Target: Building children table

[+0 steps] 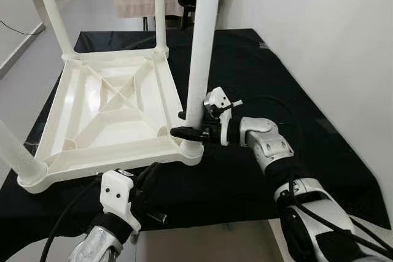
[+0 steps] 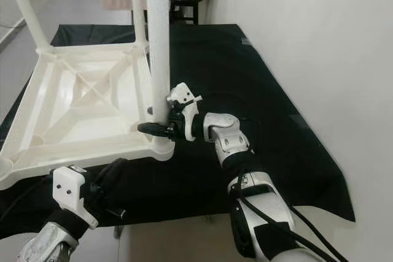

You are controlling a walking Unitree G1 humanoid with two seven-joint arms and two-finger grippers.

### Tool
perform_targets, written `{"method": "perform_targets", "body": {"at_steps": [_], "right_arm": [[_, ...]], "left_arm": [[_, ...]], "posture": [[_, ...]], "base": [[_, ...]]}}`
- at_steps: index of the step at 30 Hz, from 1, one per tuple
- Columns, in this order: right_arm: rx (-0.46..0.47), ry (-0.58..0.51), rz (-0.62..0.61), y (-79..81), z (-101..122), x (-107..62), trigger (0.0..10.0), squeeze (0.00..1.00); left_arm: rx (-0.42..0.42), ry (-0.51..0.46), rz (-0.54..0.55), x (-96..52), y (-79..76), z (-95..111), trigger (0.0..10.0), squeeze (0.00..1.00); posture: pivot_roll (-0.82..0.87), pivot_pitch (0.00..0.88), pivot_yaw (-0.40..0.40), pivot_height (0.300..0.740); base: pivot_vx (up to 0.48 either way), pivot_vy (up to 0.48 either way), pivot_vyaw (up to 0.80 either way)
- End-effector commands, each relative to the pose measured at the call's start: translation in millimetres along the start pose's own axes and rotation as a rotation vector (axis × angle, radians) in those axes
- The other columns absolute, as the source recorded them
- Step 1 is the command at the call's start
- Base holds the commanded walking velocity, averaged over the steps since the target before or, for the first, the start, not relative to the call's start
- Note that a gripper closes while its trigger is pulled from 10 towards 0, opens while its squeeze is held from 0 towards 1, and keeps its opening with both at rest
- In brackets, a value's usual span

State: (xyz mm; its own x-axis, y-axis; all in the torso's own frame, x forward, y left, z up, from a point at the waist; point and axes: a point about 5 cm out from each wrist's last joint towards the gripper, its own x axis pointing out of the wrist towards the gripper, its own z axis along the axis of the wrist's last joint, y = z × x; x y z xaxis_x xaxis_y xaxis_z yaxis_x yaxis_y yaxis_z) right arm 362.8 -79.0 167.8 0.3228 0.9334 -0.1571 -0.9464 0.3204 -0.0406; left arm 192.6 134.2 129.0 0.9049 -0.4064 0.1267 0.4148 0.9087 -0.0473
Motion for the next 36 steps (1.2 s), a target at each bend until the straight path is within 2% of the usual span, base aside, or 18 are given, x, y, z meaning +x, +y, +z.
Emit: {"method": "perform_targets", "body": {"at_steps": [1, 6, 8, 10, 11, 12, 13, 17, 18, 19, 23, 29, 30, 32, 33, 35, 36], "right_arm": [[0.010, 0.042, 0.072, 6.6, -8, 4.7, 0.0, 0.00], [0.000, 0.038, 0.104, 10.2, -15, -1.5, 0.0, 0.00], [-0.023, 0.080, 0.023, 9.7, -24, -8.8, 0.0, 0.00], [-0.009, 0.096, -0.111, 9.7, -31, -13.6, 0.0, 0.00], [-0.009, 0.096, -0.111, 9.7, -31, -13.6, 0.0, 0.00], [0.053, 0.099, -0.306, 7.3, -35, -13.7, 0.0, 0.00], [0.142, 0.084, -0.596, 15.9, -43, -15.4, 0.0, 0.00], [0.142, 0.084, -0.596, 15.9, -43, -15.4, 0.0, 0.00], [0.200, 0.080, -0.733, 32.3, -49, -17.5, 0.0, 0.00], [0.202, 0.082, -0.816, 42.0, -50, -18.5, 0.0, 0.00], [0.135, 0.102, -0.791, 48.3, -50, -8.1, 0.0, 0.00], [0.151, 0.100, -0.778, 46.6, -48, -2.0, 0.0, 0.00], [0.151, 0.092, -0.771, 41.6, -46, -2.5, 10.0, 0.00], [0.155, 0.092, -0.783, 40.0, -43, -3.3, 10.0, 0.00], [0.154, 0.052, -0.744, 34.2, -35, -4.4, 10.0, 1.00], [0.125, -0.029, -0.624, 23.7, -18, -7.6, 10.0, 1.00], [0.125, -0.029, -0.624, 23.7, -18, -7.6, 10.0, 1.00]], "left_arm": [[-0.004, 0.012, -0.001, -1.9, -1.1, -2, 10.0, 0.00], [-0.008, 0.011, -0.002, -2.4, -1.1, -1, 10.0, 0.00], [-0.009, 0.012, -0.004, -3.0, -0.8, -1, 10.0, 0.00], [-0.009, 0.012, -0.003, -4.3, -0.2, 0, 10.0, 0.00], [-0.009, 0.012, -0.003, -4.3, -0.2, 0, 10.0, 0.00], [-0.009, 0.012, -0.003, -5.0, 0.3, 0, 10.0, 0.00], [-0.008, 0.012, -0.002, -5.7, 1.6, 1, 10.0, 0.00], [-0.008, 0.012, -0.002, -5.7, 1.6, 1, 10.0, 0.00], [-0.009, 0.012, -0.002, -6.2, 3.1, 2, 10.0, 0.00], [-0.011, 0.014, -0.004, -5.7, 4.7, 2, 10.0, 0.00], [-0.013, 0.017, -0.014, -4.0, 6.0, 1, 10.0, 0.00], [-0.004, 0.012, -0.002, -3.4, 6.1, 1, 10.0, 0.00], [-0.003, 0.011, -0.003, -3.3, 6.0, 1, 10.0, 0.00], [-0.004, 0.012, -0.004, -3.3, 5.9, 1, 10.0, 0.00], [-0.007, 0.012, -0.007, -2.9, 5.4, 1, 10.0, 0.00], [-0.011, 0.012, -0.012, -1.9, 4.5, 1, 10.0, 0.00], [-0.011, 0.012, -0.012, -1.9, 4.5, 1, 10.0, 0.00]], "posture": [[0.18, 0.029, -0.091, 0.740], [0.17, 0.031, -0.082, 0.740], [0.16, 0.038, -0.079, 0.740], [0.15, 0.041, -0.080, 0.740], [0.15, 0.041, -0.080, 0.740], [0.15, 0.043, -0.080, 0.740], [0.14, 0.056, -0.074, 0.740], [0.14, 0.056, -0.074, 0.740], [0.13, 0.065, -0.061, 0.740], [0.12, 0.047, -0.044, 0.740], [0.14, 0.040, -0.060, 0.740], [0.14, 0.038, -0.065, 0.740], [0.14, 0.038, -0.065, 0.740], [0.14, 0.038, -0.065, 0.740], [0.12, 0.033, -0.061, 0.740], [0.12, 0.029, -0.065, 0.740], [0.12, 0.029, -0.065, 0.740]], "base": [[0.000, 0.000, 0.00], [0.000, 0.000, 0.00], [0.000, 0.000, 0.00], [0.000, 0.000, 0.00], [0.000, 0.000, 0.00], [0.000, 0.000, 0.00], [0.000, 0.000, 0.00], [0.000, 0.000, 0.00], [0.000, 0.000, 0.00], [0.000, 0.000, 0.00], [0.000, 0.000, 0.00], [0.000, 0.000, 0.00], [0.000, 0.000, 0.00], [0.000, 0.000, 0.00], [0.000, 0.000, 0.00], [0.000, 0.000, 0.00], [0.000, 0.000, 0.00]]}}
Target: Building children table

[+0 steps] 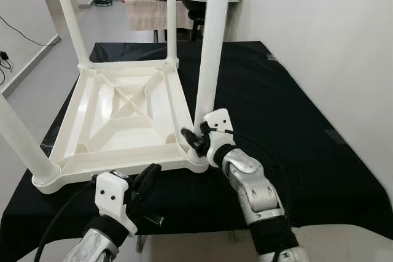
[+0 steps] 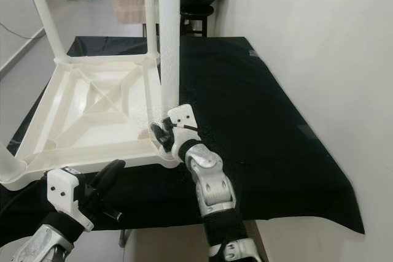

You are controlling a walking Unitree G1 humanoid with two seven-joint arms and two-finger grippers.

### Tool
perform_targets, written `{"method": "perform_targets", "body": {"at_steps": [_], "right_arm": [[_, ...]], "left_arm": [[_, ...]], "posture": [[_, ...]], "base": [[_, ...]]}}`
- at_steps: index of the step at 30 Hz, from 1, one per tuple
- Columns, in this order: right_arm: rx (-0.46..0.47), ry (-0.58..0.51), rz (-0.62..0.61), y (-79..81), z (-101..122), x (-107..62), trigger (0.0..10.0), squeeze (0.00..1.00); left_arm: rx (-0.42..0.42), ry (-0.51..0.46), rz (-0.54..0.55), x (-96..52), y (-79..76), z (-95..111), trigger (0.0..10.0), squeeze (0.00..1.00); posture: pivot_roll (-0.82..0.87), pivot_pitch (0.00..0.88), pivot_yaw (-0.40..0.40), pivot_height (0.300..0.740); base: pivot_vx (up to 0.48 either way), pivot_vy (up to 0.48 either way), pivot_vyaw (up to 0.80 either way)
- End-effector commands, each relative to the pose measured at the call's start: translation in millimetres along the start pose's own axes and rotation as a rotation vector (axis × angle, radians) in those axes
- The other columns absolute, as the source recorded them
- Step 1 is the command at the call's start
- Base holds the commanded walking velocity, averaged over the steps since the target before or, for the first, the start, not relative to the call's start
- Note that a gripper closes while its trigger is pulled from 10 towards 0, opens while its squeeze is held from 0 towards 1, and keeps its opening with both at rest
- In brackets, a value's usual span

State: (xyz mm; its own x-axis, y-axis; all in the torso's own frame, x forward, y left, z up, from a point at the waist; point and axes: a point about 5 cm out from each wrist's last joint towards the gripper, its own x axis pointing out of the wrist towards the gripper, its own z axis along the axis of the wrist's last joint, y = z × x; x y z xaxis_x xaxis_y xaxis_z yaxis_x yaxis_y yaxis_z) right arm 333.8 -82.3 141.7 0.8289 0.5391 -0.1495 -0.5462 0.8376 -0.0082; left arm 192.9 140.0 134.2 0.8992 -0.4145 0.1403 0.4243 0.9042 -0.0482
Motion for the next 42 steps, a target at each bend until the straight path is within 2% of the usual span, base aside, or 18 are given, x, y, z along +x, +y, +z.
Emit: {"method": "perform_targets", "body": {"at_steps": [1, 2, 4, 5, 6, 12, 17, 18, 19, 26, 30, 33, 34, 35, 36, 38, 41, 42], "right_arm": [[-0.002, -0.076, 0.129, -8.1, 18, 2.6, 10.0, 1.00], [-0.021, -0.102, 0.203, -14.0, 24, 2.0, 10.0, 1.00], [-0.021, -0.102, 0.203, -14.0, 24, 2.0, 10.0, 1.00], [-0.047, -0.115, 0.273, -19.1, 29, 1.1, 10.0, 0.38], [-0.066, -0.105, 0.362, -22.6, 32, 0.1, 10.0, 0.00], [-0.136, -0.054, 0.585, -31.6, 36, -1.6, 10.0, 0.00], [-0.107, -0.026, 0.682, -35.0, 39, 0.4, 10.0, 0.00], [-0.097, -0.009, 0.704, -35.6, 38, 0.3, 6.2, 0.00], [-0.092, 0.002, 0.710, -36.5, 36, 0.2, 0.0, 0.00], [-0.104, -0.002, 0.757, -44.5, 32, -6.1, 0.0, 0.00], [-0.187, 0.009, 0.639, -55.0, 27, -12.6, 0.0, 0.00], [-0.179, 0.027, 0.521, -60.7, 23, -16.6, 0.0, 0.00], [-0.125, 0.035, 0.357, -58.7, 16, -15.6, 0.0, 0.00], [-0.036, 0.056, 0.052, -51.1, -2, -17.0, 0.0, 0.00], [-0.036, 0.056, 0.052, -51.1, -2, -17.0, 0.0, 0.00], [0.059, 0.111, -0.166, -21.8, -31, -31.9, 0.0, 0.00], [0.058, 0.112, -0.161, -8.8, -35, -33.1, 0.0, 0.00], [0.014, 0.104, -0.087, 2.7, -35, -27.9, 0.0, 0.00]], "left_arm": [[-0.011, 0.024, -0.002, 0.3, -1.1, -5, 10.0, 0.00], [-0.011, 0.022, -0.002, 1.2, -1.4, -6, 10.0, 0.00], [-0.011, 0.022, -0.002, 1.2, -1.4, -6, 10.0, 0.00], [-0.011, 0.021, -0.001, 1.9, -1.6, -6, 10.0, 0.00], [-0.011, 0.020, 0.000, 2.4, -1.6, -6, 10.0, 0.00], [-0.011, 0.018, 0.000, 3.7, -1.8, -7, 10.0, 0.00], [-0.010, 0.019, 0.000, 4.4, -1.8, -7, 10.0, 0.00], [-0.010, 0.020, 0.000, 4.4, -1.8, -7, 10.0, 0.00], [-0.010, 0.020, 0.000, 4.4, -1.8, -8, 10.0, 0.00], [-0.011, 0.019, 0.001, 4.0, -2.7, -7, 10.0, 0.00], [-0.012, 0.018, 0.000, 3.1, -4.2, -8, 10.0, 0.00], [-0.010, 0.018, 0.000, 2.6, -4.6, -8, 10.0, 0.00], [-0.009, 0.018, 0.001, 2.1, -4.7, -8, 10.0, 0.00], [-0.008, 0.016, 0.003, 1.7, -4.2, -7, 10.0, 0.00], [-0.008, 0.016, 0.003, 1.7, -4.2, -7, 10.0, 0.00], [-0.007, 0.013, 0.005, 1.3, -3.9, -6, 10.0, 0.00], [-0.007, 0.014, 0.005, 1.3, -3.6, -6, 10.0, 0.00], [-0.007, 0.015, 0.004, 2.0, -4.0, -7, 10.0, 0.00]], "posture": [[0.13, 0.027, -0.068, 0.740], [0.13, 0.024, -0.072, 0.740], [0.13, 0.024, -0.072, 0.740], [0.13, 0.023, -0.073, 0.740], [0.13, 0.022, -0.074, 0.740], [0.13, 0.014, -0.078, 0.740], [0.14, 0.014, -0.077, 0.740], [0.14, 0.014, -0.077, 0.740], [0.14, 0.011, -0.076, 0.740], [0.14, 0.019, -0.075, 0.740], [0.13, 0.018, -0.091, 0.740], [0.13, 0.020, -0.101, 0.740], [0.13, 0.020, -0.120, 0.740], [0.12, 0.026, -0.121, 0.740], [0.12, 0.026, -0.121, 0.740], [0.12, 0.039, -0.115, 0.740], [0.11, 0.029, -0.105, 0.740], [0.10, 0.026, -0.101, 0.740]], "base": [[0.000, 0.000, 0.00], [0.000, 0.000, 0.00], [0.000, 0.000, 0.00], [0.000, 0.000, 0.00], [0.000, 0.000, 0.00], [0.000, 0.000, 0.00], [0.000, 0.000, 0.00], [0.000, 0.000, 0.00], [0.000, 0.000, 0.00], [0.000, 0.000, 0.00], [0.000, 0.000, 0.00], [0.000, 0.000, 0.00], [0.000, 0.000, 0.00], [0.000, 0.000, 0.00], [0.000, 0.000, 0.00], [0.000, 0.000, 0.00], [0.000, 0.000, 0.00], [0.000, 0.000, 0.00]]}}
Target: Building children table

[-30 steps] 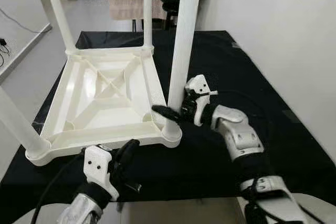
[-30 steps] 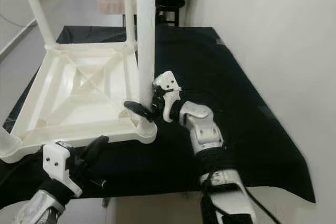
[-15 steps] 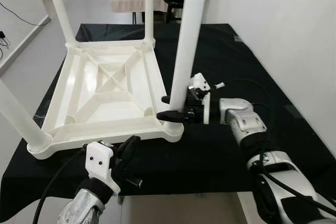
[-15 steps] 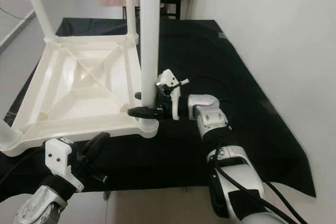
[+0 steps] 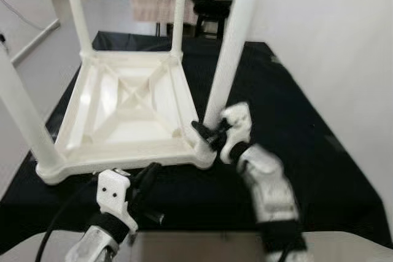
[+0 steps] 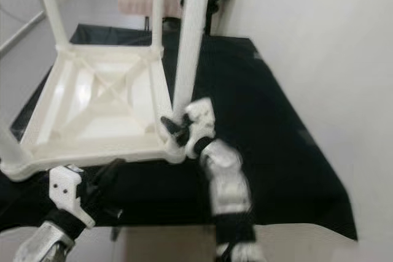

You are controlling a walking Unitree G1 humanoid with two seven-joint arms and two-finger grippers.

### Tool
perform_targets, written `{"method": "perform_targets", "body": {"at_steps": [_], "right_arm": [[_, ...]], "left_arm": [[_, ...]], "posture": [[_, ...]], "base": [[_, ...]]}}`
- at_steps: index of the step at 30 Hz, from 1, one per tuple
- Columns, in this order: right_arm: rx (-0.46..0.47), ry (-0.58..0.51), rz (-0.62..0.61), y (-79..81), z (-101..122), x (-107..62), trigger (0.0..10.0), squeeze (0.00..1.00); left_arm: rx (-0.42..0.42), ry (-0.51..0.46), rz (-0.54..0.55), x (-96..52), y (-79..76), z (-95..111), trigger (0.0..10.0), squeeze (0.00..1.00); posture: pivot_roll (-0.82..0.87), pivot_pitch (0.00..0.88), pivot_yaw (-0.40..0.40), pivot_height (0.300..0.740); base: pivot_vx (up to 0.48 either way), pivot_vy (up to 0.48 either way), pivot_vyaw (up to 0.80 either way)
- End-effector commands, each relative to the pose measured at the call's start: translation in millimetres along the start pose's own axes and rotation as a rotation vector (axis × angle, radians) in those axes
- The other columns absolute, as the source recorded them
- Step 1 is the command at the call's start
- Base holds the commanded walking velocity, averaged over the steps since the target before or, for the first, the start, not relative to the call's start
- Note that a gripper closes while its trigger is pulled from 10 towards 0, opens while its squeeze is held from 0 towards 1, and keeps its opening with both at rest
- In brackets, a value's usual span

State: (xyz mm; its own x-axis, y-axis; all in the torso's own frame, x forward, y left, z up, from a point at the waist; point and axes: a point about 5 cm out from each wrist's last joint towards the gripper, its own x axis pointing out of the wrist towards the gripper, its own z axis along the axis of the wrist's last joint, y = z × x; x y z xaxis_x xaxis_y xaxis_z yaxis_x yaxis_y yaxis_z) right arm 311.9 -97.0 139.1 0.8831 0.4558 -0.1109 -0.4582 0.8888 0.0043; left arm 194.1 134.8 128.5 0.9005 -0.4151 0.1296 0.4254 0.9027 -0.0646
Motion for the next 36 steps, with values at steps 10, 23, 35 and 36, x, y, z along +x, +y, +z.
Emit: {"method": "perform_targets", "body": {"at_steps": [10, 23, 35, 36], "right_arm": [[0.021, 0.177, 0.106, 16.0, -10, 10.3, 10.0, 1.00], [-0.162, 0.057, 0.831, 27.0, 24, 29.8, 10.0, 0.00], [-0.129, 0.229, 0.898, -7.8, 13, 39.3, 0.0, 0.00], [-0.129, 0.229, 0.898, -7.8, 13, 39.3, 0.0, 0.00]], "left_arm": [[0.005, -0.009, 0.007, 2.6, -3.5, 0, 10.0, 0.00], [0.005, -0.013, 0.007, 5.2, -3.5, -1, 10.0, 0.00], [0.004, -0.010, 0.006, 4.2, -4.1, -2, 10.0, 0.00], [0.004, -0.010, 0.006, 4.2, -4.1, -2, 10.0, 0.00]], "posture": [[0.10, 0.026, -0.116, 0.740], [0.11, 0.014, -0.113, 0.740], [0.13, 0.014, -0.108, 0.740], [0.13, 0.014, -0.108, 0.740]], "base": [[0.000, 0.000, 0.00], [0.000, 0.000, 0.00], [0.000, 0.000, 0.00], [0.000, 0.000, 0.00]]}}
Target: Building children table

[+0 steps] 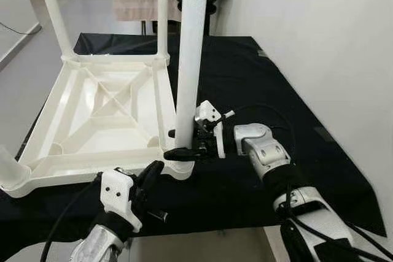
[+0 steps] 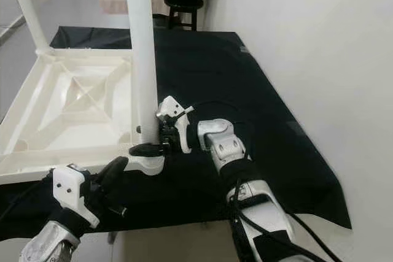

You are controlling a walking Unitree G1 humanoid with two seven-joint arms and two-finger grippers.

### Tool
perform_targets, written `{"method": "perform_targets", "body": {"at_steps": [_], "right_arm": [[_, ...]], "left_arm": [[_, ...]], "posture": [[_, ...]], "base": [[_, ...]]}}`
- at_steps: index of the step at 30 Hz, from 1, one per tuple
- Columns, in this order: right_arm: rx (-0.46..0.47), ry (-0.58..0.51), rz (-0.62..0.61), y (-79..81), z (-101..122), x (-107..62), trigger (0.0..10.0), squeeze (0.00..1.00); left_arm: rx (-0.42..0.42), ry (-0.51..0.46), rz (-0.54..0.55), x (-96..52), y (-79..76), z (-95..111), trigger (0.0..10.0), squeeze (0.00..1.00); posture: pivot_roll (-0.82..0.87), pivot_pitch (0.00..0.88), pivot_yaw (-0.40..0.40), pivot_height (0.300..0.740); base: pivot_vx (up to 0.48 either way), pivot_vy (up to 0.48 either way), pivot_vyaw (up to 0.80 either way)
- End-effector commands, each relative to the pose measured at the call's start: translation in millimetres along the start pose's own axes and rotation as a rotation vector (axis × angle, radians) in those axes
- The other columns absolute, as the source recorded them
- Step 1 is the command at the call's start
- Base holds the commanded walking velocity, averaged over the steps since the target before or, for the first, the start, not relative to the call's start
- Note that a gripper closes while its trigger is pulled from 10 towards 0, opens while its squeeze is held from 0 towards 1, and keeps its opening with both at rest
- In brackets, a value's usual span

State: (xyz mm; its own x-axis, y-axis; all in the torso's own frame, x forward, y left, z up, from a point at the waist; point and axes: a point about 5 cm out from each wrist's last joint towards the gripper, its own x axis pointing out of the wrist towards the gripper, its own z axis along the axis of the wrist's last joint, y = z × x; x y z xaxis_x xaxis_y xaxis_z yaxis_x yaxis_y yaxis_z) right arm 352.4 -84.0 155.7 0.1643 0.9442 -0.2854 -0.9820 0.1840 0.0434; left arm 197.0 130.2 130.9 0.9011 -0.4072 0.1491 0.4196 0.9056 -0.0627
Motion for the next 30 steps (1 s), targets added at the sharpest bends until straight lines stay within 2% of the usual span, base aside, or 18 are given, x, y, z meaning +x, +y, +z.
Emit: {"method": "perform_targets", "body": {"at_steps": [1, 5, 8, 9, 10, 11, 12, 14, 15, 16, 17, 19, 22, 24, 26, 27, 28, 30], "right_arm": [[0.034, 0.031, -0.013, -2.6, -10, -1.5, 0.0, 0.00], [0.039, 0.021, -0.058, -7.8, -10, -6.2, 0.0, 0.00], [-0.018, 0.051, -0.193, -16.3, -11, -17.4, 0.0, 0.00], [-0.018, 0.051, -0.193, -16.3, -11, -17.4, 0.0, 0.00], [-0.033, 0.075, -0.268, -19.5, -14, -23.1, 0.0, 0.00], [0.017, 0.073, -0.469, -21.7, -21, -31.3, 0.0, 0.00], [0.055, 0.059, -0.556, -20.4, -24, -34.0, 0.0, 0.00], [0.055, 0.059, -0.556, -20.4, -24, -34.0, 0.0, 0.00], [0.133, -0.008, -0.787, -13.5, -27, -33.6, 0.0, 0.00], [0.226, -0.038, -0.922, 11.3, -39, -28.4, 0.0, 0.00], [0.226, -0.038, -0.922, 11.3, -39, -28.4, 0.0, 0.00], [0.381, -0.068, -1.051, 52.5, -55, -20.7, 0.0, 0.00], [0.369, -0.067, -1.028, 53.6, -54, -17.4, 0.0, 0.00], [0.261, -0.061, -0.988, 37.2, -41, -12.3, 0.0, 0.00], [0.245, -0.066, -0.975, 32.7, -37, -10.0, 0.0, 0.00], [0.233, -0.064, -0.952, 32.4, -34, -3.3, 9.8, 0.00], [0.233, -0.064, -0.952, 32.4, -34, -3.3, 9.8, 0.00], [0.223, -0.078, -0.840, 37.4, -31, 11.5, 10.0, 0.00]], "left_arm": [[0.002, 0.011, 0.000, -0.7, -1.1, -3, 10.0, 0.00], [0.003, 0.012, 0.000, -1.0, -1.1, -3, 10.0, 0.00], [0.004, 0.012, 0.001, -2.1, -1.0, -2, 10.0, 0.00], [0.004, 0.012, 0.001, -2.1, -1.0, -2, 10.0, 0.00], [0.004, 0.012, 0.002, -2.8, -0.9, -2, 10.0, 0.00], [0.007, 0.012, 0.004, -4.7, -0.6, -1, 10.0, 0.00], [0.008, 0.013, 0.005, -5.7, -0.3, 0, 10.0, 0.00], [0.008, 0.013, 0.005, -5.7, -0.3, 0, 10.0, 0.00], [0.010, 0.017, 0.009, -7.5, 0.7, 1, 10.0, 0.00], [0.009, 0.022, 0.018, -10.3, 1.8, 2, 10.0, 0.00], [0.009, 0.022, 0.018, -10.3, 1.8, 2, 10.0, 0.00], [0.005, 0.031, 0.024, -14.1, 3.5, 3, 10.0, 0.00], [0.003, 0.035, 0.021, -14.8, 3.5, 3, 10.0, 0.00], [0.001, 0.041, 0.013, -15.3, 3.3, 3, 10.0, 0.00], [0.000, 0.042, 0.010, -15.5, 3.3, 3, 10.0, 0.00], [0.000, 0.042, 0.012, -15.9, 3.7, 3, 10.0, 0.00], [0.000, 0.042, 0.012, -15.9, 3.7, 3, 10.0, 0.00], [0.001, 0.041, 0.014, -16.0, 4.2, 3, 10.0, 0.00]], "posture": [[0.14, 0.015, -0.108, 0.740], [0.14, 0.015, -0.107, 0.740], [0.13, 0.028, -0.103, 0.740], [0.13, 0.028, -0.103, 0.740], [0.13, 0.032, -0.104, 0.740], [0.13, 0.043, -0.105, 0.740], [0.12, 0.045, -0.104, 0.740], [0.12, 0.045, -0.104, 0.740], [0.12, 0.054, -0.097, 0.740], [0.10, 0.074, -0.080, 0.740], [0.10, 0.074, -0.080, 0.740], [0.10, 0.077, -0.059, 0.740], [0.09, 0.073, -0.053, 0.740], [0.12, 0.074, -0.069, 0.740], [0.12, 0.074, -0.071, 0.740], [0.13, 0.076, -0.073, 0.740], [0.13, 0.076, -0.073, 0.740], [0.13, 0.071, -0.073, 0.740]], "base": [[0.000, 0.000, 0.00], [0.000, 0.000, 0.00], [0.000, 0.000, 0.00], [0.000, 0.000, 0.00], [0.000, 0.000, 0.00], [0.000, 0.000, 0.00], [0.000, 0.000, 0.00], [0.000, 0.000, 0.00], [0.000, 0.000, 0.00], [0.000, 0.000, 0.00], [0.000, 0.000, 0.00], [0.000, 0.000, 0.00], [0.000, 0.000, 0.00], [0.000, 0.000, 0.00], [0.000, 0.000, 0.00], [0.000, 0.000, 0.00], [0.000, 0.000, 0.00], [0.000, 0.000, 0.00]]}}
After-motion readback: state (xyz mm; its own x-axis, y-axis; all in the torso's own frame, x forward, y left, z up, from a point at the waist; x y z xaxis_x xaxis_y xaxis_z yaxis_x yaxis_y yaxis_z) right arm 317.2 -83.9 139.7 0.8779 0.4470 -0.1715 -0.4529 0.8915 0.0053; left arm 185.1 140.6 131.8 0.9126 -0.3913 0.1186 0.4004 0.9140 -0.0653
